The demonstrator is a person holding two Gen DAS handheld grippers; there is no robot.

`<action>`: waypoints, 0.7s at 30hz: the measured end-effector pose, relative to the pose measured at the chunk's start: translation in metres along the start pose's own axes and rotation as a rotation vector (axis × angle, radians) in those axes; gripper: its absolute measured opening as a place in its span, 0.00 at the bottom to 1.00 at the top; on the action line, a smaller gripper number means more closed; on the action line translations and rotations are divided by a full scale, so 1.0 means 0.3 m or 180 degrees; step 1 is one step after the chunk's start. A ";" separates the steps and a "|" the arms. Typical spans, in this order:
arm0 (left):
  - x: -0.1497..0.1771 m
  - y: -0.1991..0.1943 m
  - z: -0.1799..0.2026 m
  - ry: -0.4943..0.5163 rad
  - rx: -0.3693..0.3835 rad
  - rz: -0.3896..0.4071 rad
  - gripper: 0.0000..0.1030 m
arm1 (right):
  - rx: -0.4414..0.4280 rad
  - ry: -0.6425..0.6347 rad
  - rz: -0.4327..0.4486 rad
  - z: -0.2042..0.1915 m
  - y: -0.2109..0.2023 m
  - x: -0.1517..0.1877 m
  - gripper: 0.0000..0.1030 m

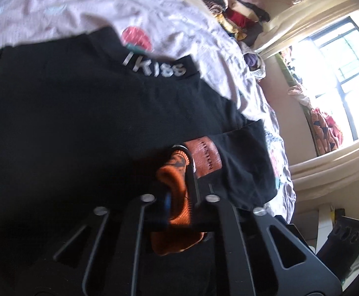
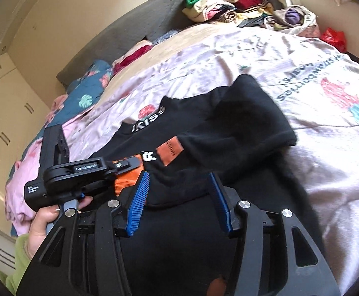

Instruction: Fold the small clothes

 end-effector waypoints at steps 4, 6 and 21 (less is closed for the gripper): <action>-0.040 -0.088 0.051 0.0033 0.0199 0.0193 0.01 | 0.0035 0.0014 0.0068 0.019 -0.031 -0.015 0.48; -0.063 -0.153 0.076 0.0041 0.0333 0.0319 0.01 | 0.0037 0.0004 0.0098 0.019 -0.042 -0.023 0.48; -0.127 -0.405 0.000 -0.0032 0.0388 0.0813 0.01 | 0.0228 -0.0192 0.0081 0.014 -0.034 -0.035 0.48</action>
Point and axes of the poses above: each gripper's, at about its wrist camera, not at the fingertips, and y roughly the way its jaws point, z to its right, x to its underside, the point moved 7 cm from there along y, roughly the way its jaws point, and after that the axes turned 9 degrees about -x, right-handed, at the moved point
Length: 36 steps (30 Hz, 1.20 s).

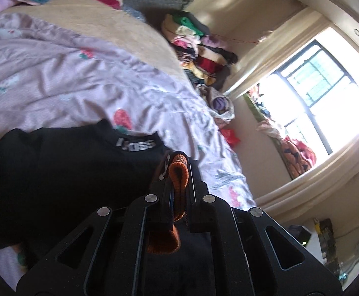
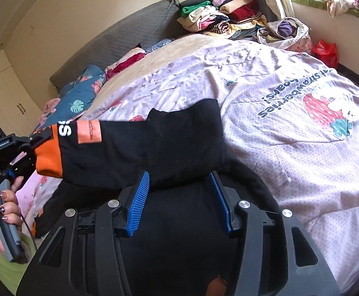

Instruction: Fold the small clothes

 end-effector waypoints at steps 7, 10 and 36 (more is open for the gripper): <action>0.027 0.043 -0.156 -0.0194 -0.0264 -0.0126 0.01 | 0.0076 -0.0074 -0.0075 0.004 0.033 0.002 0.48; 0.041 0.050 -0.199 -0.0241 -0.0343 -0.0138 0.01 | 0.0116 -0.0078 -0.0106 0.012 0.050 0.000 0.48; 0.169 0.097 -0.313 0.0163 -0.1178 -0.0371 0.20 | 0.0277 -0.0628 -0.0529 -0.073 0.264 -0.043 0.48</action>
Point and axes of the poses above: each gripper's, at about its wrist camera, not at the fingertips, and y roughly the way its jaws point, z to its right, x to its underside, the point moved 7 cm from there along y, roughly the way its jaws point, and after that the axes turned 9 degrees about -x, right-handed, at the moved point
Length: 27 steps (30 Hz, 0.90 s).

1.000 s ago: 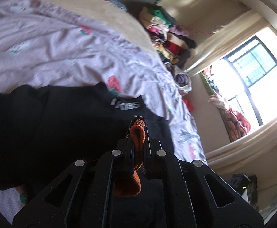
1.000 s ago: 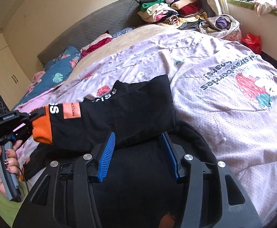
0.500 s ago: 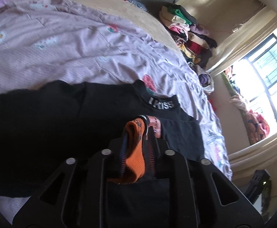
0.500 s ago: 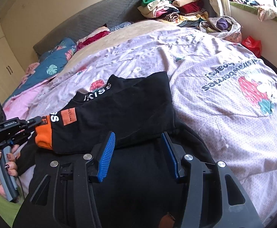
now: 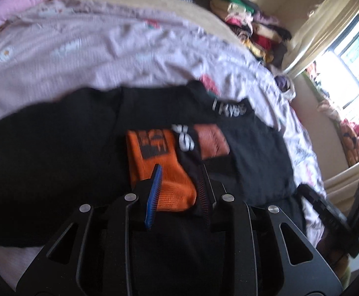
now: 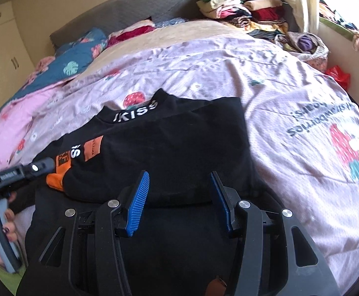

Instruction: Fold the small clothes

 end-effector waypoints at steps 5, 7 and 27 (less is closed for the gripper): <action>0.039 0.052 -0.022 -0.0013 -0.0083 -0.0115 0.22 | 0.0007 -0.0025 -0.0138 -0.009 0.064 -0.007 0.48; 0.041 0.047 -0.031 -0.0032 -0.0089 -0.0108 0.22 | 0.0057 -0.0014 -0.0232 0.007 0.097 -0.005 0.48; 0.047 -0.013 -0.001 -0.0034 -0.0032 -0.0013 0.40 | -0.0048 0.0336 -0.0023 0.027 0.003 0.061 0.87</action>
Point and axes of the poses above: each gripper's, at about its wrist camera, not at the fingertips, and y roughly the way its jaws point, z to its right, x to its underside, the point moved 7 cm from there along y, roughly the way its jaws point, and after that the axes turned 9 degrees about -x, right-handed, at the moved point
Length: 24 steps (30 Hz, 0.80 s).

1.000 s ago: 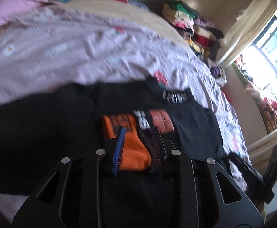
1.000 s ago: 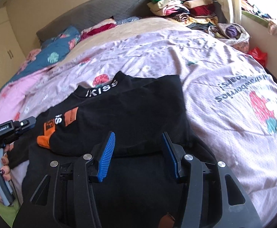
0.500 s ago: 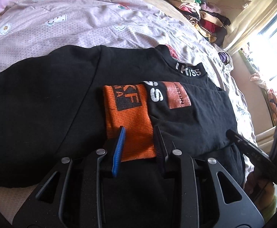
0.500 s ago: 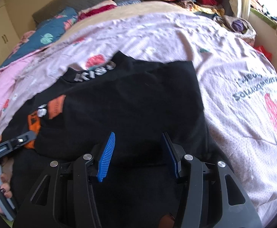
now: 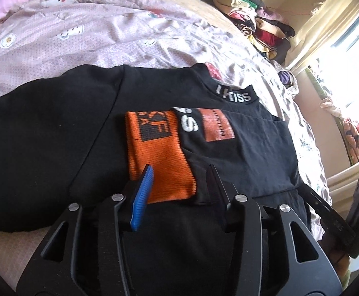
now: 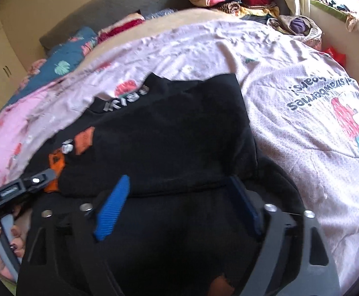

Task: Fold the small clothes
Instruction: 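Withdraw the right gripper and move the left gripper to the other orange cuff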

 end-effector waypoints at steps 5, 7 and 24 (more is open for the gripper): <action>-0.011 -0.040 0.012 0.0011 0.0031 0.0078 0.52 | 0.0019 -0.0084 0.0079 -0.036 -0.053 -0.005 0.94; -0.015 -0.058 0.010 0.0000 0.0026 0.0102 0.59 | 0.0021 -0.0086 0.0119 -0.042 -0.077 -0.001 0.95; -0.005 -0.246 -0.128 -0.0155 -0.0139 0.0344 0.89 | -0.0079 -0.0307 0.0337 -0.200 -0.216 0.012 0.96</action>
Point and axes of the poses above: each gripper's, at about its wrist camera, not at the fingertips, and y roughly the way its jaws point, z to its right, x to its underside, the point moved 7 cm from there along y, roughly the way its jaws point, and after that the axes turned 9 degrees about -x, right-handed, at the moved point
